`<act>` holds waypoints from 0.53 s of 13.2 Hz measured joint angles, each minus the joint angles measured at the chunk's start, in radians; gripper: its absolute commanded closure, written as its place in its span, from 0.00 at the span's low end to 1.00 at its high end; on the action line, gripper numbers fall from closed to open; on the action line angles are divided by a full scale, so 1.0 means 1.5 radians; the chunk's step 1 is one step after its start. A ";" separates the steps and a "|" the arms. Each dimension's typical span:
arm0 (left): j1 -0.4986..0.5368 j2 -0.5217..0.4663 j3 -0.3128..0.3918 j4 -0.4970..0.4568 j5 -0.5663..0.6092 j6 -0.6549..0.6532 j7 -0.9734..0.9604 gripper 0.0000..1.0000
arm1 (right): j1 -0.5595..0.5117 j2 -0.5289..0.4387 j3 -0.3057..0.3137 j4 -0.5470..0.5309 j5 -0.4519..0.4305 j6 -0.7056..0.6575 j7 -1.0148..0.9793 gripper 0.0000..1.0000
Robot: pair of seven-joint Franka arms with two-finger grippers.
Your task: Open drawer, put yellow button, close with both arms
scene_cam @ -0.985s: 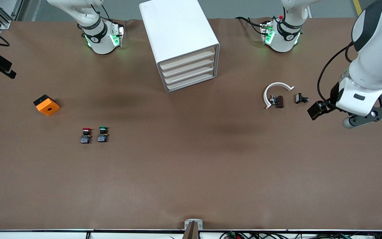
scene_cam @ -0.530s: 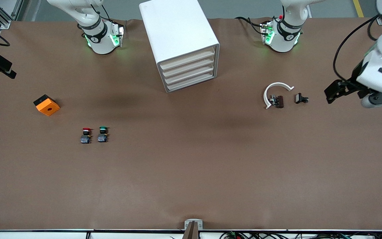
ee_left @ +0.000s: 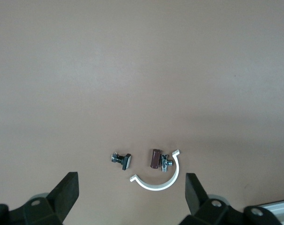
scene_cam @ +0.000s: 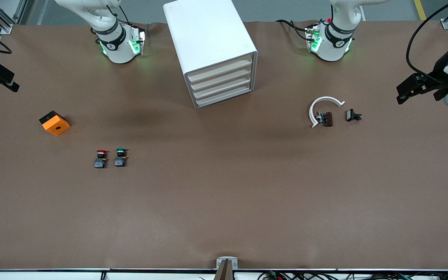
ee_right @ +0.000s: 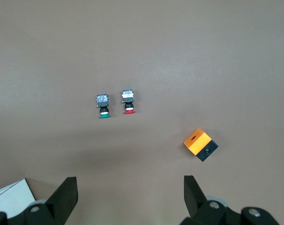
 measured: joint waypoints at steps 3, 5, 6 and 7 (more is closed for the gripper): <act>-0.001 -0.025 0.000 -0.022 -0.012 -0.004 0.000 0.00 | 0.000 0.000 0.000 0.000 0.000 0.001 -0.008 0.00; -0.003 -0.046 0.000 -0.043 -0.017 -0.005 0.000 0.00 | 0.000 0.000 0.000 0.000 0.000 0.003 -0.023 0.00; -0.004 -0.058 0.000 -0.053 -0.018 -0.007 0.000 0.00 | 0.000 0.000 -0.001 0.000 0.000 0.004 -0.026 0.00; -0.006 -0.068 0.000 -0.061 -0.020 -0.010 0.000 0.00 | 0.000 0.000 -0.001 0.000 0.000 0.004 -0.028 0.00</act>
